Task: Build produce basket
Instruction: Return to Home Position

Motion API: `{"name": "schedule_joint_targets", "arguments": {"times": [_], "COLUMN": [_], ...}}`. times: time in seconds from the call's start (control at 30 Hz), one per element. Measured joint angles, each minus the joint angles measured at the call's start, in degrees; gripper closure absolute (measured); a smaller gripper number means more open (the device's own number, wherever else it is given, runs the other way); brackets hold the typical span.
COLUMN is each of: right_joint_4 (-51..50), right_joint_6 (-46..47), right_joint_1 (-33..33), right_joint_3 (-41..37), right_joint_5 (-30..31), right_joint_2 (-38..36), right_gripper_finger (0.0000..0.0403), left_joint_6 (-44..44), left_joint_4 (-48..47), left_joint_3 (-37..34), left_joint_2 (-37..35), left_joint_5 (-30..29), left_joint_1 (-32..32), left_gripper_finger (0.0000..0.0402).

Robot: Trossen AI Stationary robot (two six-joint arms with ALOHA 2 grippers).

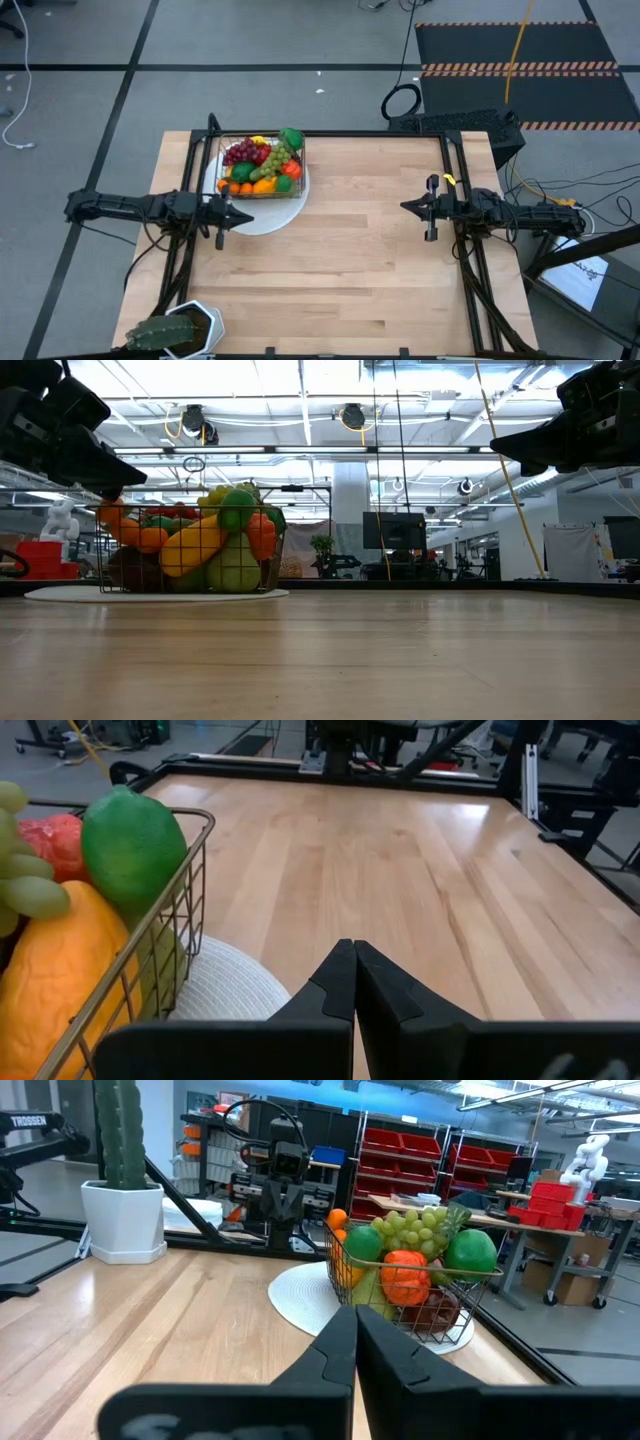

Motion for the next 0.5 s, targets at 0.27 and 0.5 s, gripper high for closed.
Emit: {"name": "schedule_joint_targets", "arguments": {"times": [0.27, 0.5], "right_joint_4": [0.0, 0.0], "right_joint_6": [0.0, 0.0], "right_joint_1": [0.0, 0.0], "right_joint_3": [0.0, 0.0], "right_joint_5": [0.0, 0.0], "right_joint_2": [0.0, 0.0], "right_gripper_finger": [0.0403, 0.0403], "left_joint_6": [0.1, 1.4], "left_joint_4": [-0.3, 0.3], "left_joint_3": [-1.4, -2.0], "left_joint_2": [-2.6, -5.3], "left_joint_5": [0.0, 0.2], "left_joint_1": [0.0, -0.9], "left_gripper_finger": [0.0401, 0.0401]}}
